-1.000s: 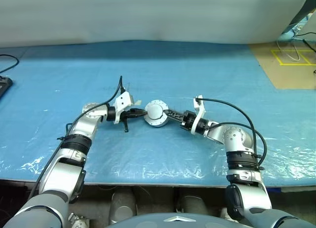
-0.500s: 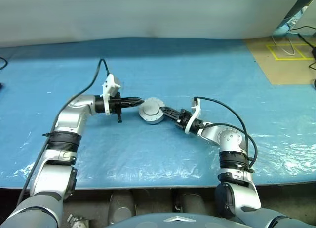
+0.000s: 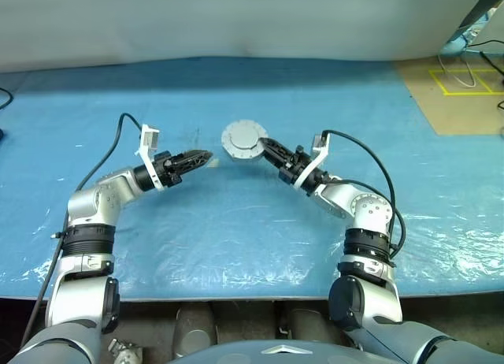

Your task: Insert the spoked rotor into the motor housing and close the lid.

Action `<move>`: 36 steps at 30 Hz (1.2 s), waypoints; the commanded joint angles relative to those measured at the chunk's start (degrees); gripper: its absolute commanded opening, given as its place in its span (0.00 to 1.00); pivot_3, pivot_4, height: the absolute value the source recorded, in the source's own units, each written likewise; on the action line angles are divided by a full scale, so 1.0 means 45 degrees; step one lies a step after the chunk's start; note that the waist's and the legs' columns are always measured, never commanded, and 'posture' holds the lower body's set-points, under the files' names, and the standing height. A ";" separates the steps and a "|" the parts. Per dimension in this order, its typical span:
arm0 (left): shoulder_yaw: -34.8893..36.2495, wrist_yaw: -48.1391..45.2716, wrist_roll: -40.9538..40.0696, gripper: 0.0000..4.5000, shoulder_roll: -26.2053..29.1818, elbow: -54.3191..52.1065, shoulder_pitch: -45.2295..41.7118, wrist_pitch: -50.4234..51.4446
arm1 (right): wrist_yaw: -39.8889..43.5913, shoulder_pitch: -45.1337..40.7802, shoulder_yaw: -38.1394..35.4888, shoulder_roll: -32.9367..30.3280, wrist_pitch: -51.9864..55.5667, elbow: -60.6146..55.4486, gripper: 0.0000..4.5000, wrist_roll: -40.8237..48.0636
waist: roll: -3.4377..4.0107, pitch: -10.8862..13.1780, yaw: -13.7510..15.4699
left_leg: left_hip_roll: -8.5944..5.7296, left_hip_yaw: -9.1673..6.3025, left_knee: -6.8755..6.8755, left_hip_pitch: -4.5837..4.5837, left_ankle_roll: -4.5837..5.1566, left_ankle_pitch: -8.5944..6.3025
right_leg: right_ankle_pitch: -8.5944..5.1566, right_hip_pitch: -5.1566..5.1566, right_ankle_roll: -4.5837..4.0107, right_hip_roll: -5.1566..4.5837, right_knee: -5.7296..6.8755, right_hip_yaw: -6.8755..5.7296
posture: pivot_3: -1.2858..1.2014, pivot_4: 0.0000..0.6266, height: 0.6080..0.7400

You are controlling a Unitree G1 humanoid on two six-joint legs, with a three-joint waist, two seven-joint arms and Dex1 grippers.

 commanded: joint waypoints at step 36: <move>0.1992 0.4477 -0.3671 0.64 -0.4208 0.0890 -0.1699 0.2128 | -0.0407 -0.0209 0.1113 -0.0710 0.0280 -0.1099 0.28 0.1928 | -0.0016 0.0009 0.0272 | 0.0001 -0.0054 0.0213 -0.0067 0.0003 0.0001 | 0.0032 0.0004 0.0044 -0.0004 0.0101 0.0004 | 0.52 0.24 1.00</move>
